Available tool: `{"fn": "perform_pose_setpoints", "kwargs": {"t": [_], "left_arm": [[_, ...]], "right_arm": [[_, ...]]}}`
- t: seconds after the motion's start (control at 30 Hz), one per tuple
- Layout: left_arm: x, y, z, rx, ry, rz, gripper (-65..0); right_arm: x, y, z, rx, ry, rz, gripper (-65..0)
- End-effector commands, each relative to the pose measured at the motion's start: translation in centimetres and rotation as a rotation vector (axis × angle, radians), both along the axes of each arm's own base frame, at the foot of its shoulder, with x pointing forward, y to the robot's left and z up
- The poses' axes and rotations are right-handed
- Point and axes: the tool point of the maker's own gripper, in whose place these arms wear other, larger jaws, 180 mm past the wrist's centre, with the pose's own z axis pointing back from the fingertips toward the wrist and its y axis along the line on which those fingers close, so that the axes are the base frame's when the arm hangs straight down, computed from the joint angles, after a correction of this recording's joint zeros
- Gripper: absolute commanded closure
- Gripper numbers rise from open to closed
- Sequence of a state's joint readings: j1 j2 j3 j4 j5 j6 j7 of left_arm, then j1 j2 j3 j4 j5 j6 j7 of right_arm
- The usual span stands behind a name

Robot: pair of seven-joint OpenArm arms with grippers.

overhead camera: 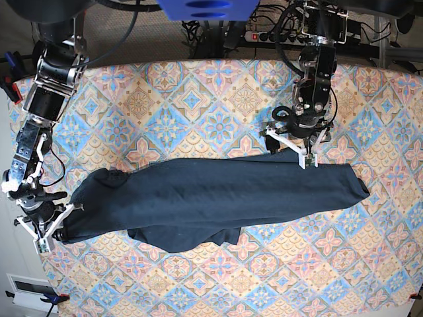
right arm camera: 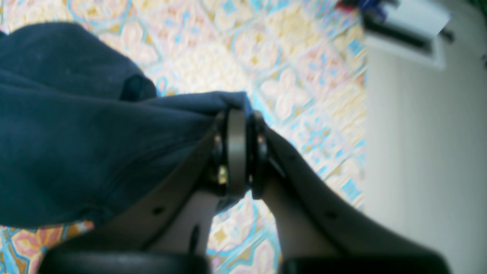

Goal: Layout the t-shirt on the table in an organized manner, then fold the t-shirt properly

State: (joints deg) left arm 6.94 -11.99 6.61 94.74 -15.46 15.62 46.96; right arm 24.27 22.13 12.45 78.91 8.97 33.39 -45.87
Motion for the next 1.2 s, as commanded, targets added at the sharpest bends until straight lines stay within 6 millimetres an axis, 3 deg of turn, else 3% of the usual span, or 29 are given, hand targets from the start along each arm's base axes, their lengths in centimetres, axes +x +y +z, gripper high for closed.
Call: {"fn": "perform_pose_setpoints", "kwargs": {"t": [0.0,0.33,0.4,0.5,0.6,0.7,0.77,0.83,1.0,1.07,1.17], "left_arm": [[1.1,0.2,0.8,0.005,-0.035,0.014,-54.8],[2.2,0.1,0.3,-0.011,-0.027,0.036,-54.5],[3.0,-0.1,0.4,-0.017,-0.030,0.040,-51.8],[3.6,-0.3,-0.6,-0.026,-0.002,0.043,-40.9],[4.4,-1.2,-0.9,-0.045,0.004,0.032,-24.0],[5.1,-3.1,0.9,-0.064,-0.053,-0.071,-11.9],[4.4,-4.0,2.2,-0.073,-0.092,-0.120,-0.1],[3.7,-4.6,4.4,-0.081,-0.150,-0.141,0.0],[-0.6,-4.8,8.9,-0.060,-0.247,-0.203,0.0],[-2.0,-4.3,8.6,-0.043,-0.230,-0.209,0.0],[-2.0,-2.4,7.4,0.004,-0.205,-0.198,0.0]], "right_arm": [[0.8,-0.4,3.3,-0.014,-0.089,0.002,-0.7],[0.8,-0.3,3.9,-0.019,-0.105,0.007,-0.7],[0.8,-0.3,3.9,-0.019,-0.105,0.007,-0.7],[0.8,-0.3,3.9,-0.019,-0.105,0.007,-0.7],[0.8,-0.3,3.9,-0.019,-0.105,0.007,-0.7],[0.8,-0.3,3.9,-0.019,-0.105,0.007,-0.7],[0.8,-0.3,3.9,-0.019,-0.105,0.007,-0.7],[0.8,-0.3,3.9,-0.019,-0.105,0.007,-0.7],[0.8,-0.3,3.8,-0.018,-0.104,0.005,-0.7],[0.8,-0.3,3.8,-0.018,-0.104,0.005,-0.7],[0.8,-0.3,3.8,-0.018,-0.104,0.005,-0.7]]}}
